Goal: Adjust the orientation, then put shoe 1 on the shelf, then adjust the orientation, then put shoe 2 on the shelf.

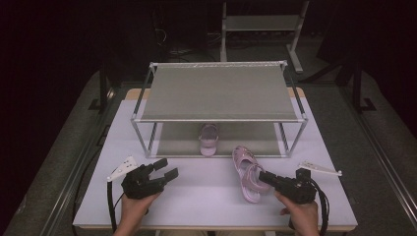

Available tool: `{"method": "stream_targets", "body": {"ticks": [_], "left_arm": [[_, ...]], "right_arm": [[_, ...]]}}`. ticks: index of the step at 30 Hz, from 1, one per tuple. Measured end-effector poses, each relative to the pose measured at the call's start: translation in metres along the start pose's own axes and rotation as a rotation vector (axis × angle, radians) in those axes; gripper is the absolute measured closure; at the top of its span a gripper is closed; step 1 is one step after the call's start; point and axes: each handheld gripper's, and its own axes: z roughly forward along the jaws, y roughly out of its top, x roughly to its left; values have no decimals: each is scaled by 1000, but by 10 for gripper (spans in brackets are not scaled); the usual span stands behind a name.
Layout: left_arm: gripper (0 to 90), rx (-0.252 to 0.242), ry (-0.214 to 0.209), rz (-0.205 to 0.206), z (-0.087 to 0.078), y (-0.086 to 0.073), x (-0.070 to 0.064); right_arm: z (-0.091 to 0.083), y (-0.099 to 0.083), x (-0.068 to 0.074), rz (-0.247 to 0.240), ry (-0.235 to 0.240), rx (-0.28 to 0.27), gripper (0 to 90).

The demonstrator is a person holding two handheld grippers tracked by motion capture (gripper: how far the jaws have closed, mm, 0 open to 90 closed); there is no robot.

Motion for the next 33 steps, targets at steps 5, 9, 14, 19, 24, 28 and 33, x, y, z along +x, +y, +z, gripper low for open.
{"method": "stream_targets", "body": {"ticks": [5, 9, 14, 19, 24, 28, 33], "left_arm": [[306, -5, 0, 14, 0, 1, -3], [294, -8, 3, 19, -1, 2, -4], [286, -14, 0, 19, -3, 3, -5], [283, -16, 0, 17, -4, 3, -3], [278, -15, 4, 15, -5, 3, -2], [277, -22, 9, 13, -8, 4, -1], [276, -15, 7, 15, -7, 4, -1]], "right_arm": [[4, 1, 1, -3, -4, 0, 821], [6, 3, 1, -4, -5, -14, 821], [7, 7, 3, -7, -4, -25, 821], [9, 11, 4, -9, -4, -37, 821], [12, 14, 3, -9, -5, -35, 821], [15, 19, 2, -11, -8, -40, 821], [21, 23, 1, -10, -14, -37, 821]]}}
